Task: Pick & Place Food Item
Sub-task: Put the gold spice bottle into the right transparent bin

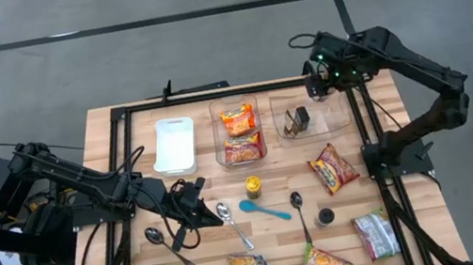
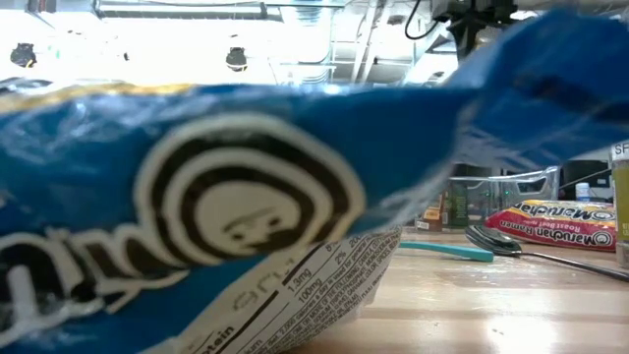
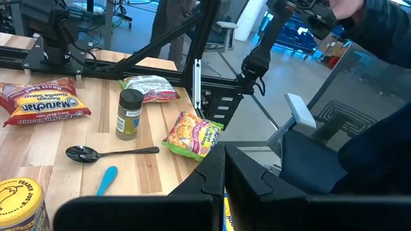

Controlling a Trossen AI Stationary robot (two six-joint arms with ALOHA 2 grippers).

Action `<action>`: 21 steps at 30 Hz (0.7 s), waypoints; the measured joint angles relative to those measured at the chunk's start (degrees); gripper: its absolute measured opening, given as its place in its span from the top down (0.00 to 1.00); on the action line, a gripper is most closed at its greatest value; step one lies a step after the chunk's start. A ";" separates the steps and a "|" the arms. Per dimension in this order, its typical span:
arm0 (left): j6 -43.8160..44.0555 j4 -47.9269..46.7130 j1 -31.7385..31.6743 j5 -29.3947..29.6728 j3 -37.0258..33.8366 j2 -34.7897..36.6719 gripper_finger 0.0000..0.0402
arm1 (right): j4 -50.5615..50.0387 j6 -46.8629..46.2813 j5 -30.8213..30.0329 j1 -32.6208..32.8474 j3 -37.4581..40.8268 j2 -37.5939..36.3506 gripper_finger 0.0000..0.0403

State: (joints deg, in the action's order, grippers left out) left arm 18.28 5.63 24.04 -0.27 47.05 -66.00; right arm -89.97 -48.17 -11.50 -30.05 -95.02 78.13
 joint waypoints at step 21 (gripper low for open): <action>0.00 0.00 0.00 0.01 0.00 0.00 1.00 | -0.02 7.22 2.80 -7.96 0.07 12.22 0.32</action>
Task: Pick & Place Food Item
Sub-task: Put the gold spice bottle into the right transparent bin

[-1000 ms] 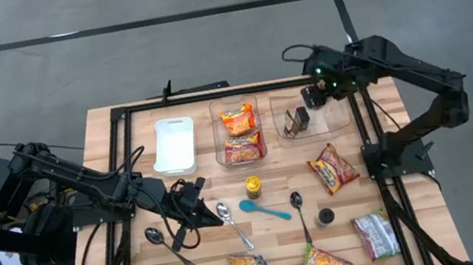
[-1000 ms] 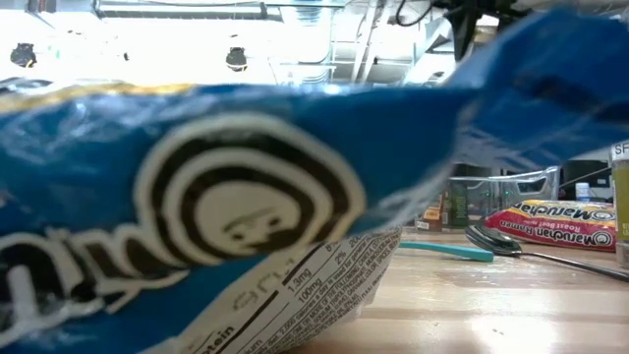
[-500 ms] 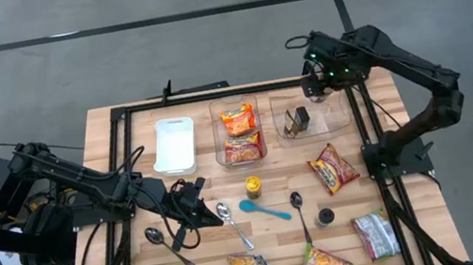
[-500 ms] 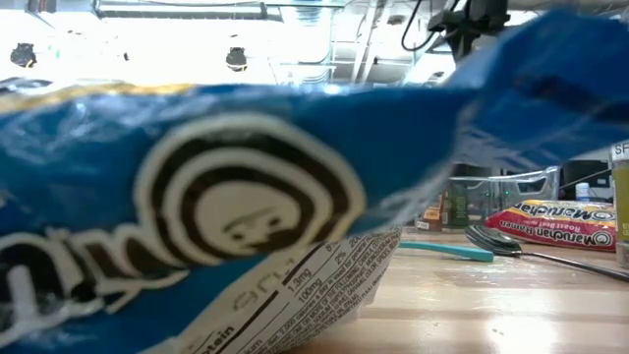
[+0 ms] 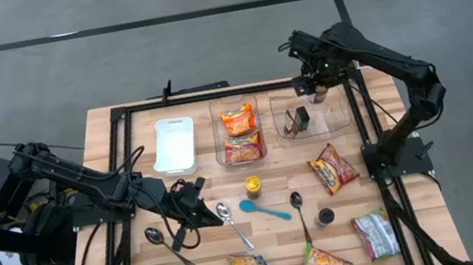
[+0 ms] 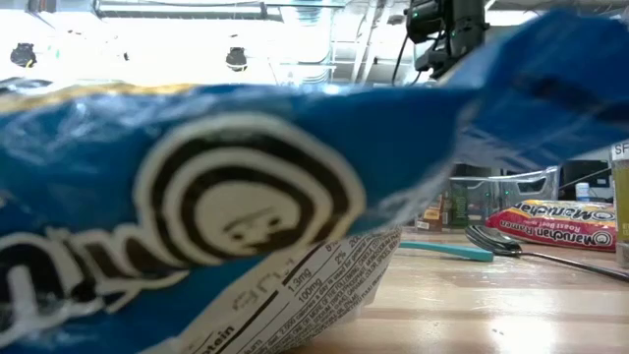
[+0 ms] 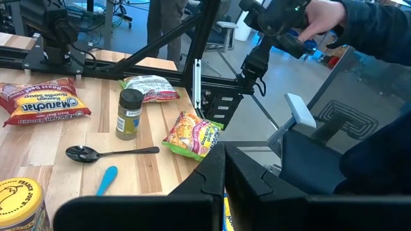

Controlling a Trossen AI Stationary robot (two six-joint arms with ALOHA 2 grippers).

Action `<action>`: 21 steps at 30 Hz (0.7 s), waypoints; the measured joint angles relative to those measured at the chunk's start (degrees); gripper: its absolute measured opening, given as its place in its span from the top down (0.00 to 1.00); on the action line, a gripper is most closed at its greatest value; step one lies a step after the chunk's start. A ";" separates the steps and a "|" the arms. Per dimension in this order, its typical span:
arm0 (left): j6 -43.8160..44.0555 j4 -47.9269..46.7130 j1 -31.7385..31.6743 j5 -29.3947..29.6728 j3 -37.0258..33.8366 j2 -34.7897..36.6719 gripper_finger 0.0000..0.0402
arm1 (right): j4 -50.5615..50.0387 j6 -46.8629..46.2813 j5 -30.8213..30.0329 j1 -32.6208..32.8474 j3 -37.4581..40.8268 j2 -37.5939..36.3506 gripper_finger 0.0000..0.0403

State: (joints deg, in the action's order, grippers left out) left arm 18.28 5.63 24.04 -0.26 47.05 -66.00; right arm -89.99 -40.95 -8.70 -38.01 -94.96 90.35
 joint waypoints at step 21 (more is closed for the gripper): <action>0.00 0.00 -0.01 0.01 0.00 0.00 1.00 | 0.11 -7.73 1.93 7.83 -0.02 -1.58 0.32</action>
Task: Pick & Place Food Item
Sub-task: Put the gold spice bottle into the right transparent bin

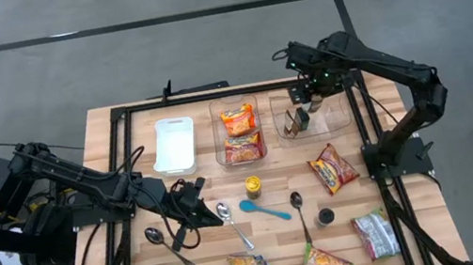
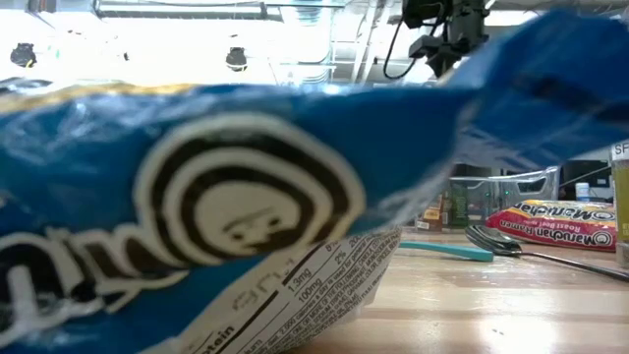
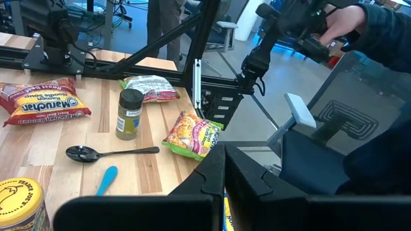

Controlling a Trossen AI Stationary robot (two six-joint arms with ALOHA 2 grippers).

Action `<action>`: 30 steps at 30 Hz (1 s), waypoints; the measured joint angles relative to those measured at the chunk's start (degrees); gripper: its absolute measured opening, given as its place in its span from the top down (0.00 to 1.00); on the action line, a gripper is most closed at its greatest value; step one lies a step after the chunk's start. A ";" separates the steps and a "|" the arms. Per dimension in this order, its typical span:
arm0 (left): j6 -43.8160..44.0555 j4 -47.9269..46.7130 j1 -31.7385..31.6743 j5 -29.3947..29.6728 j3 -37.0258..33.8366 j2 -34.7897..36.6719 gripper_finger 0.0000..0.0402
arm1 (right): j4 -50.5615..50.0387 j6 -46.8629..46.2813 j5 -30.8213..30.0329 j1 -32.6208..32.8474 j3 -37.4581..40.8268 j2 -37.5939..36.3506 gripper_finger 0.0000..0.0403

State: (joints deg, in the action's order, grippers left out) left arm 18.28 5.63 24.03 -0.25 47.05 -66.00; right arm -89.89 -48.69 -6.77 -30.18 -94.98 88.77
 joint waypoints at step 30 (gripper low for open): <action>0.00 0.00 0.01 -0.02 0.00 0.00 1.00 | 9.24 12.84 4.46 -13.24 19.67 0.05 0.32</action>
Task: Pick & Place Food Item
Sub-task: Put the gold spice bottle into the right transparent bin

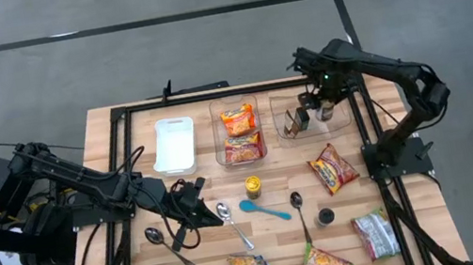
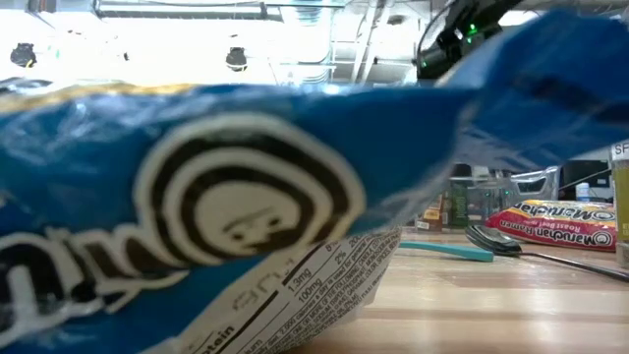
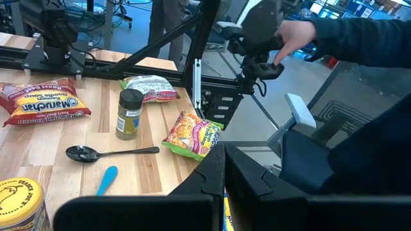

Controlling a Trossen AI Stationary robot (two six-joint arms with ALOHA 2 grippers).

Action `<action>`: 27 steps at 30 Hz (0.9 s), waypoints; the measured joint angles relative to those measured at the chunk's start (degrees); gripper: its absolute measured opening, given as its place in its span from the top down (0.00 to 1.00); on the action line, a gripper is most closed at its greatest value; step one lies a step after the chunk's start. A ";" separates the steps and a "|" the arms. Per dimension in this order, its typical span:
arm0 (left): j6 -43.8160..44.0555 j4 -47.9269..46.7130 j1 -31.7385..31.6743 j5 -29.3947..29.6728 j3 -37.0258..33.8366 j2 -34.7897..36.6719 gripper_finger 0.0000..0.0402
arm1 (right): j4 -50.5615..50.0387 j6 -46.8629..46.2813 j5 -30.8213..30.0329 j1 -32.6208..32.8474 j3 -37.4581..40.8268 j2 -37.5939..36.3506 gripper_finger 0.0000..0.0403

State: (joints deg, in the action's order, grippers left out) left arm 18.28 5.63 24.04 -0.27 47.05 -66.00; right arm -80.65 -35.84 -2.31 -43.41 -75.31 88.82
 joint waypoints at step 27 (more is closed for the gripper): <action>-0.01 0.01 0.00 0.01 0.00 0.00 1.00 | 15.88 -8.29 1.29 -1.46 11.24 0.02 0.32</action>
State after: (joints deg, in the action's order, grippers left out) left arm 18.28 5.64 24.04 -0.26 47.05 -66.00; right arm -64.78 -44.13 -1.02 -44.87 -64.07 88.84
